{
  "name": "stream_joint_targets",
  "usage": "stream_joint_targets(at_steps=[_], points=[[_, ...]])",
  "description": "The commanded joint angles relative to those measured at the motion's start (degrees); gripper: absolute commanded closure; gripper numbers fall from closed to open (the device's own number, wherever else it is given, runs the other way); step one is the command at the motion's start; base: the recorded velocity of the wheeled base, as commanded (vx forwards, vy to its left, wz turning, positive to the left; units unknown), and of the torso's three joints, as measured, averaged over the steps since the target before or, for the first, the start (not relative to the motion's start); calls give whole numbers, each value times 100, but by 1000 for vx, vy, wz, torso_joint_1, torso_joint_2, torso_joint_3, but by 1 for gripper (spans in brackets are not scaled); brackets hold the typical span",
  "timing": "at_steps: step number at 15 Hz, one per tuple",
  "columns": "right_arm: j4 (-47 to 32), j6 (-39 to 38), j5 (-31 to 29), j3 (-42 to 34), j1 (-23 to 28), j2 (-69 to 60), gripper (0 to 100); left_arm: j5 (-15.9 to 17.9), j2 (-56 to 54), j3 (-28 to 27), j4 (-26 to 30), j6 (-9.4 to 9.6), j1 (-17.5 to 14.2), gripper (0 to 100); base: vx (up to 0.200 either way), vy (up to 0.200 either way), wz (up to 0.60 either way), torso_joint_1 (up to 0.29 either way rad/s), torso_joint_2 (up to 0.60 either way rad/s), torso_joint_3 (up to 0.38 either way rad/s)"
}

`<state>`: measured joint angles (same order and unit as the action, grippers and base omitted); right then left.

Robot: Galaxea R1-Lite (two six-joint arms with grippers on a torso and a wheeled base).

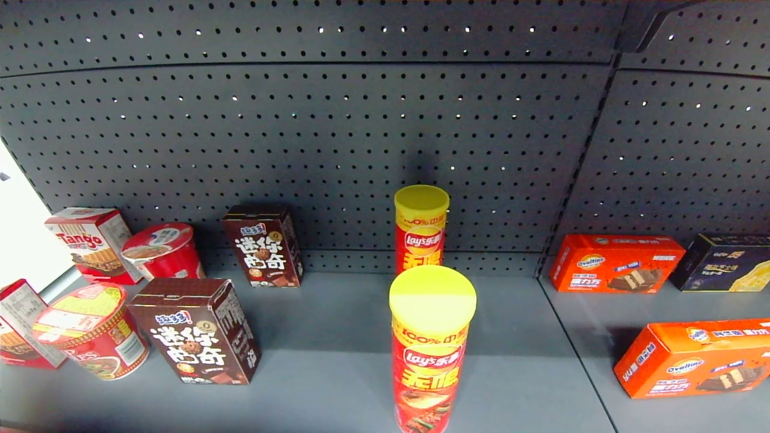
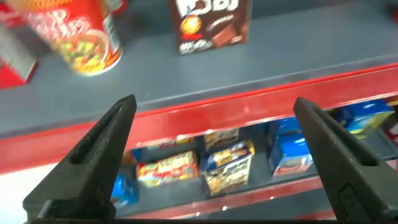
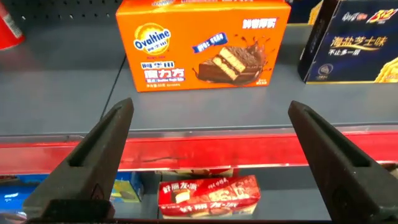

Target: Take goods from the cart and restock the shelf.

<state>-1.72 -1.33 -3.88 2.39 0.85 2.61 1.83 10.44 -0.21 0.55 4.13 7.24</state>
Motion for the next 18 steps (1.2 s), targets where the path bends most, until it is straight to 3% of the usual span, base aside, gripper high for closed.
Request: stream_joint_targets(at_steps=[1,3,6,8,9,10,11,12,13,14,18], points=[[58,-60,-113,-28,-85,-261,0,-7,108,3,-2,-18,-399,0,0,0,0,0,0,0],[119,-386,-105,-37,-77,-261,0,-7,90,3,-2,-9,-707,0,0,0,0,0,0,0],[365,-447,-693,-160,-85,-261,0,2,-270,3,-11,-44,-680,0,0,0,0,0,0,0],[436,-219,-403,-177,-77,-261,0,2,-455,3,-11,-132,-680,0,0,0,0,0,0,0],[488,107,-606,-213,-68,-261,0,2,-455,3,-2,-132,-680,0,0,0,0,0,0,0],[515,221,-1458,-221,-77,-261,0,2,-481,3,-2,-132,-680,0,0,0,0,0,0,0],[497,309,-1230,-221,-85,-261,0,2,-613,3,-2,-141,-689,0,0,0,0,0,0,0],[453,309,546,-230,-85,-261,0,2,-710,3,-2,-150,-680,0,0,0,0,0,0,0],[286,344,1161,-239,-94,-243,0,2,-727,-6,7,-167,-680,0,0,0,0,0,0,0],[119,212,599,-221,-85,-261,0,11,-727,3,-2,-176,-671,0,0,0,0,0,0,0],[181,89,563,-230,-85,-261,0,2,-736,-6,-2,-194,-680,0,0,0,0,0,0,0]])
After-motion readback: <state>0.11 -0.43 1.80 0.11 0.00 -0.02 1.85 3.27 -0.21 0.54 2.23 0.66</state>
